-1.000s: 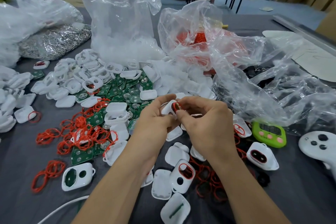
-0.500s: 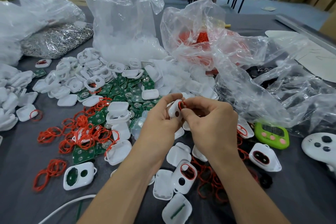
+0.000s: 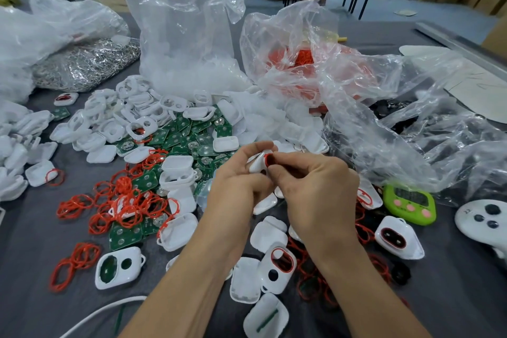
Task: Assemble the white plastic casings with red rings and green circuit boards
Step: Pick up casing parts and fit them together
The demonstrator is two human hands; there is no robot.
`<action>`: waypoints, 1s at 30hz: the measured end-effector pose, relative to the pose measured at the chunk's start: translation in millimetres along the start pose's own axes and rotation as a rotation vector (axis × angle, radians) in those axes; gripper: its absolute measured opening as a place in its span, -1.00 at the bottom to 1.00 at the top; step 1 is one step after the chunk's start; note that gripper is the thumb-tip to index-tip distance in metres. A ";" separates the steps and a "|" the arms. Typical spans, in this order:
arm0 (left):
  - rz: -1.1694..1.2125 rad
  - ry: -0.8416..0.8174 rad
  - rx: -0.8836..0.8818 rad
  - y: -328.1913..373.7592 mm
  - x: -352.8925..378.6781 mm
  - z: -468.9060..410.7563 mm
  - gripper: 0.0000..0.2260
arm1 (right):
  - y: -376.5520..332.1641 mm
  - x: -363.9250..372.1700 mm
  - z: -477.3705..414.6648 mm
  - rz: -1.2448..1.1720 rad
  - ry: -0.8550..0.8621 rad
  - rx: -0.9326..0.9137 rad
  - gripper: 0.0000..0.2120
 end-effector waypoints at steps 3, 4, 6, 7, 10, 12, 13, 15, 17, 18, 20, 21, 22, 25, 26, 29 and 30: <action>0.187 0.036 -0.025 2.8 -0.6 -1.6 -0.57 | -3.2 2.1 1.9 -0.008 0.035 -0.025 -0.85; 0.212 0.046 -0.030 3.3 -0.1 -1.1 -0.58 | -3.6 2.5 1.8 -0.015 0.038 -0.025 -0.85; 0.224 0.060 -0.035 4.1 1.9 0.0 -0.59 | -3.6 2.8 0.9 -0.036 0.036 -0.009 -0.87; 0.222 0.063 -0.037 4.4 2.9 0.8 -0.59 | -3.6 2.7 0.7 -0.040 0.036 -0.001 -0.88; 0.218 0.076 -0.042 6.2 5.0 3.8 -0.61 | -5.0 2.5 0.0 -0.026 0.035 0.009 -0.91; 0.235 0.095 -0.042 6.8 6.4 5.4 -0.65 | -5.9 2.7 0.3 -0.010 0.025 0.012 -0.90; 0.246 0.111 -0.041 7.2 7.6 5.9 -0.70 | -6.4 3.0 0.6 0.001 0.019 0.013 -0.90; 0.256 0.147 -0.039 8.2 9.6 6.9 -0.79 | -7.1 3.4 1.4 0.012 0.011 0.013 -0.88; 0.258 0.183 -0.038 9.0 10.4 7.4 -0.83 | -9.1 4.2 2.8 0.015 0.007 0.004 -0.86; 0.256 0.197 -0.038 9.2 10.4 7.5 -0.83 | -10.6 4.6 3.7 0.031 0.008 -0.012 -0.84; 0.253 0.212 -0.041 9.1 9.8 7.3 -0.82 | -13.6 6.5 5.8 0.078 0.011 -0.052 -0.82; 0.251 0.216 -0.043 8.9 9.4 6.8 -0.82 | -14.9 7.3 6.8 0.094 0.014 -0.067 -0.82; 0.249 0.217 -0.044 8.8 8.8 6.5 -0.82 | -16.0 8.2 7.9 0.108 0.019 -0.079 -0.82; 0.251 0.203 -0.055 8.2 7.3 5.4 -0.84 | -18.5 9.0 9.7 0.140 0.036 -0.109 -0.83; 0.255 0.198 -0.061 8.1 6.9 5.1 -0.84 | -19.1 9.0 9.9 0.147 0.044 -0.119 -0.83; 0.259 0.195 -0.061 8.3 6.4 4.6 -0.83 | -20.3 9.4 11.0 0.165 0.060 -0.129 -0.84; 0.261 0.195 -0.058 8.8 6.9 5.1 -0.81 | -20.6 9.9 11.5 0.170 0.062 -0.127 -0.84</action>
Point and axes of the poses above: each hand's wrist, its own z-axis away from the middle knuckle, its own x-axis out of the palm, y = z × x, the point moved 2 cm from there along -z, towards the middle knuckle, and after that the axes turned 2 degrees about x, right-handed, at the moved point
